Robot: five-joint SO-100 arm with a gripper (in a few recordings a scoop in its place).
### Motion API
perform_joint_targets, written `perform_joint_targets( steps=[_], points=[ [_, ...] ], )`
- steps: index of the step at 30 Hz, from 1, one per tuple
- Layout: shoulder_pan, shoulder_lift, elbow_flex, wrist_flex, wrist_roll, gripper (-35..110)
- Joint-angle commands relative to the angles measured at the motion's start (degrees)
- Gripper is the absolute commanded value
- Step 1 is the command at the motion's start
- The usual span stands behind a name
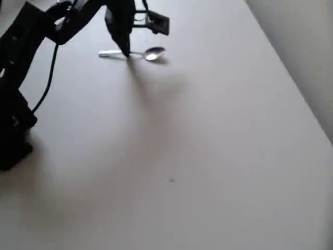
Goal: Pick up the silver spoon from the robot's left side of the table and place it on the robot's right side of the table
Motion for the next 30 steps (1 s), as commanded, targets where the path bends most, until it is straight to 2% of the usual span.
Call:
perform_joint_targets(
  steps=[1, 17, 30],
  points=[
    [1.0, 1.3, -2.6, -0.2, -0.5, -2],
    [4.0, 11.8, -2.0, 2.5, -1.1, -2],
    [13.7, 19.2, 3.2, 2.6, -4.2, -2]
  ],
)
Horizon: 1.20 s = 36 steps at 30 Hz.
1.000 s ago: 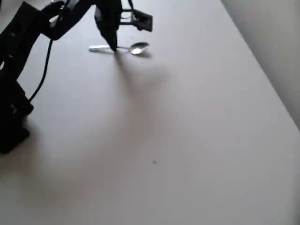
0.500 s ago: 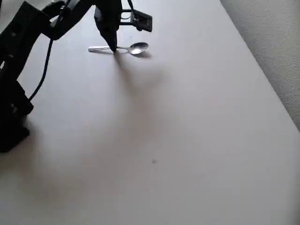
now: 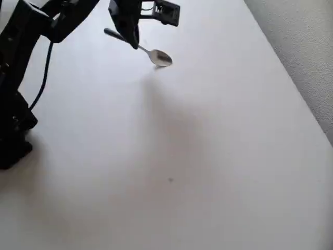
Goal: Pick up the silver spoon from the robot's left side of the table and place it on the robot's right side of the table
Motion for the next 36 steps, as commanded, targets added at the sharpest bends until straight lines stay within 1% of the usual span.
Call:
perform_joint_targets(
  steps=[1, 8, 16, 19, 23, 29, 34, 36],
  points=[
    [5.2, 8.1, 1.1, 0.6, -2.3, -2],
    [13.3, 9.6, 3.6, 0.6, -6.2, -2],
    [24.5, 9.0, 4.7, 0.6, -13.4, -2],
    [26.9, 9.8, 4.7, 0.6, -14.9, -2],
    [27.0, 13.8, 4.2, 0.4, -14.4, -2],
    [22.9, 24.0, 5.0, 0.6, -11.9, -2],
    [21.1, 31.6, 11.7, 0.6, -12.4, -2],
    [21.9, 31.7, 14.9, 0.6, -12.9, -2]
  ],
)
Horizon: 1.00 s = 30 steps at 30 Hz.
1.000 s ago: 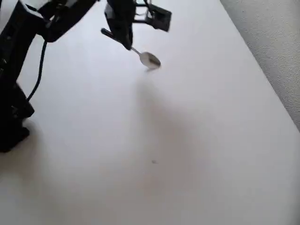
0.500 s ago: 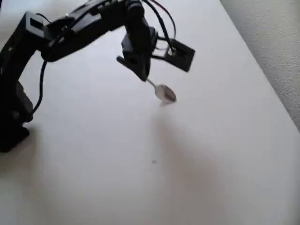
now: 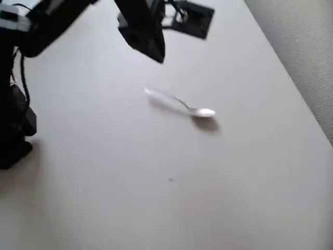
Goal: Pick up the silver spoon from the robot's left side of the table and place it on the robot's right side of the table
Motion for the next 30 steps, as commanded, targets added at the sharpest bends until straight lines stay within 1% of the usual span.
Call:
perform_joint_targets(
  steps=[1, 3, 4, 7, 9, 12, 19, 22, 29, 30],
  points=[
    [0.6, 7.3, 6.0, 0.0, -0.5, -2],
    [1.8, 3.3, 6.1, -0.1, 0.7, -2],
    [2.4, 1.3, 6.1, -0.2, 0.7, 1],
    [4.2, -4.3, 5.4, -2.3, 0.3, 19],
    [5.2, -7.3, 5.0, -5.3, 0.2, 21],
    [5.8, -12.6, 1.1, -7.0, -1.1, 25],
    [6.6, -31.6, -21.6, -3.5, -4.0, 25],
    [7.6, -36.5, -24.4, -4.0, -5.6, 24],
    [10.6, -42.2, -24.5, -6.3, -8.9, 23],
    [11.1, -42.8, -24.6, -6.7, -9.3, 21]
  ],
)
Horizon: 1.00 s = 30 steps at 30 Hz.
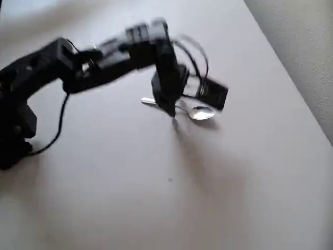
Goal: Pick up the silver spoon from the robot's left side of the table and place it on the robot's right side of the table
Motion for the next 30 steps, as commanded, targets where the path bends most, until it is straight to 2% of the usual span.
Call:
perform_joint_targets(
  steps=[1, 3, 7, 18, 24, 30],
  points=[
    [2.4, -1.9, -3.3, -1.8, -1.8, 15],
    [2.8, -4.4, -7.2, -2.2, -1.7, -2],
    [2.9, -7.9, -18.2, 1.6, -1.7, -2],
    [1.4, 7.4, -17.7, 5.4, 1.9, -2],
    [2.1, 18.3, -11.4, 5.4, 1.8, -2],
    [4.6, 32.0, 5.0, 5.4, -1.7, -2]
  ],
)
